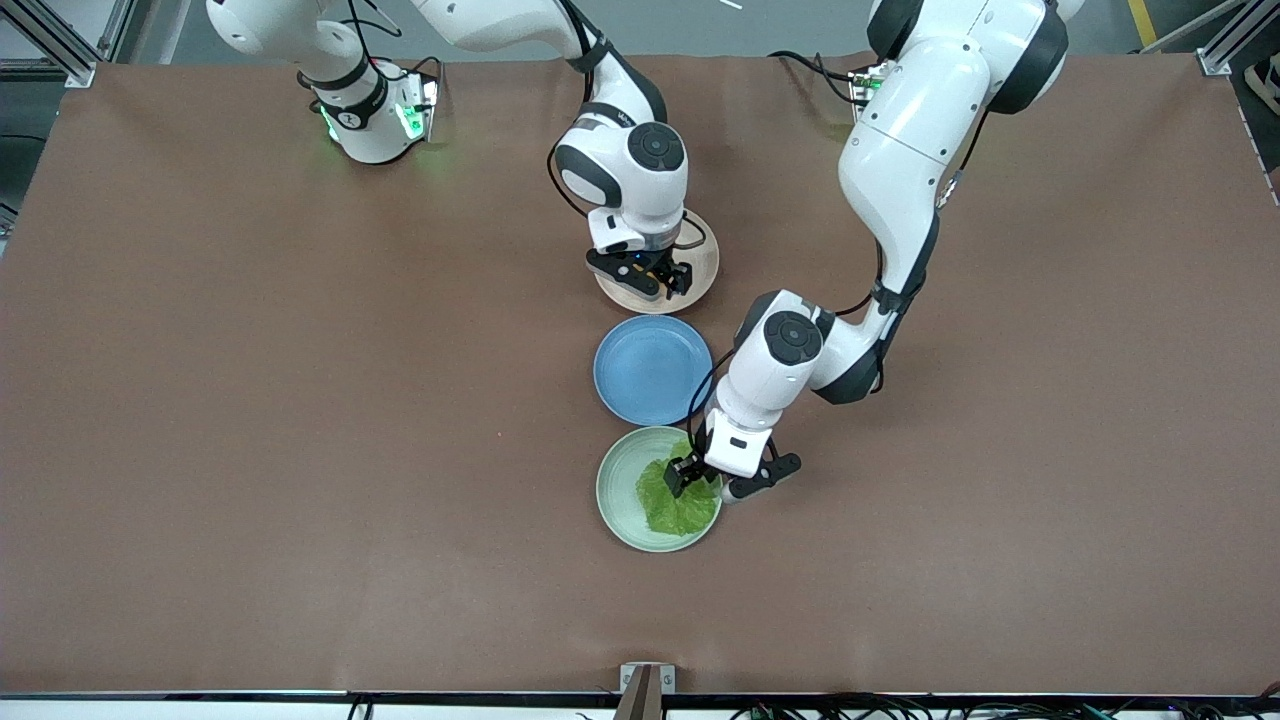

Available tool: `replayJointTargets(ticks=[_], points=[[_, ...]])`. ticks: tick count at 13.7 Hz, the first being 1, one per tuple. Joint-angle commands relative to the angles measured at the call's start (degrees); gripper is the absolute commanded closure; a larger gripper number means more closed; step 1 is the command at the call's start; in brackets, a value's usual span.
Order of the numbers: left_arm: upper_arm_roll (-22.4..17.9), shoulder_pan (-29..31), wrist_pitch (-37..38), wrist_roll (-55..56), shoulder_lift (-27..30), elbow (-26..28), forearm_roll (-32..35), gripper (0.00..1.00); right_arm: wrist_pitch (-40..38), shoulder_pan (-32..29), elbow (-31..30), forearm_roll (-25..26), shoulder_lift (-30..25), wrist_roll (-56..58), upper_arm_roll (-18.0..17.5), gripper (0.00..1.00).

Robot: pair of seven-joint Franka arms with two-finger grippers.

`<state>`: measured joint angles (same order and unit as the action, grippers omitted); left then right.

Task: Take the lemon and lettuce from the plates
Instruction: 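Grasp the lettuce with the left gripper while the right gripper grasps the lemon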

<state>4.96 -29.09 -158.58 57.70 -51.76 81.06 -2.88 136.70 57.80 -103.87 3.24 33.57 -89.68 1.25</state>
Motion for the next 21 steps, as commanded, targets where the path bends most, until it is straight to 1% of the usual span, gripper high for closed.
replayJointTargets(ticks=[1,2,3,4,5,6,7,8,9,10,12,14,15,17,19,21], points=[[-0.3,-0.3,-0.7,0.7,-1.1,-0.8,-0.4,0.48,0.9,1.5,0.5,0.7,1.1,-2.2,0.5,0.00],[-0.4,-0.3,-0.7,0.6,-1.2,-0.8,-0.3,0.48,0.7,2.1,0.4,0.5,1.1,-2.3,0.5,0.00],[-0.4,-0.3,-0.7,0.6,-1.2,-0.8,-0.3,0.49,0.6,2.7,0.3,0.5,1.1,-2.2,0.5,0.03],[-0.4,-0.3,-0.7,0.6,-1.3,-0.7,-0.3,0.53,0.3,2.7,0.2,0.5,1.1,-2.2,0.5,0.12],[-0.4,-0.3,-0.7,0.6,-1.5,-0.6,-0.3,0.58,0.1,3.0,0.2,0.5,1.1,-2.0,0.5,0.29],[-0.4,-0.3,-0.7,0.6,-1.7,-0.6,-0.3,0.63,0.1,2.8,0.2,0.5,1.0,-1.5,0.5,0.57],[-0.4,-0.3,-0.7,0.5,-1.7,-0.6,-0.3,0.72,0.0,2.6,0.2,0.5,1.0,-1.4,0.5,0.88],[-0.4,-0.2,-0.7,0.4,-1.7,-0.6,-0.3,0.81,-0.9,2.1,0.3,0.5,0.4,-0.9,0.7,0.97],[-0.4,-0.1,-0.7,0.4,-1.5,-0.7,-0.3,0.85,-3.3,0.8,0.8,0.5,-0.4,1.1,0.8,1.00],[-0.4,-0.1,-0.7,0.4,-1.4,-0.7,-0.3,0.91,-6.1,-1.1,1.1,0.3,-2.2,4.7,0.6,1.00],[-0.4,0.1,-0.7,0.6,-1.2,-0.7,-0.3,0.99,-12.7,-6.7,1.5,0.1,-7.7,13.8,0.1,1.00],[-0.4,0.2,-0.7,0.5,-1.0,-0.8,-0.3,0.99,-17.4,-12.2,0.7,-3.7,-12.4,27.1,0.3,1.00],[-0.3,0.4,-0.5,0.7,-0.5,-0.8,-0.5,0.99,-19.4,-16.0,0.0,-4.5,-14.0,34.2,0.3,1.00],[-0.2,1.1,0.8,0.7,1.6,-0.6,-0.8,0.99,-20.5,-24.3,-2.5,-4.5,-16.3,48.0,0.4,1.00],[-0.1,1.8,4.0,0.5,6.1,2.0,-0.9,0.99,-19.7,-32.7,-2.9,-4.5,-15.6,61.5,0.5,1.00],[0.0,2.9,9.8,0.0,11.9,5.7,-0.8,0.99,-17.4,-39.6,-2.9,-4.5,-14.3,72.1,0.5,1.00]])
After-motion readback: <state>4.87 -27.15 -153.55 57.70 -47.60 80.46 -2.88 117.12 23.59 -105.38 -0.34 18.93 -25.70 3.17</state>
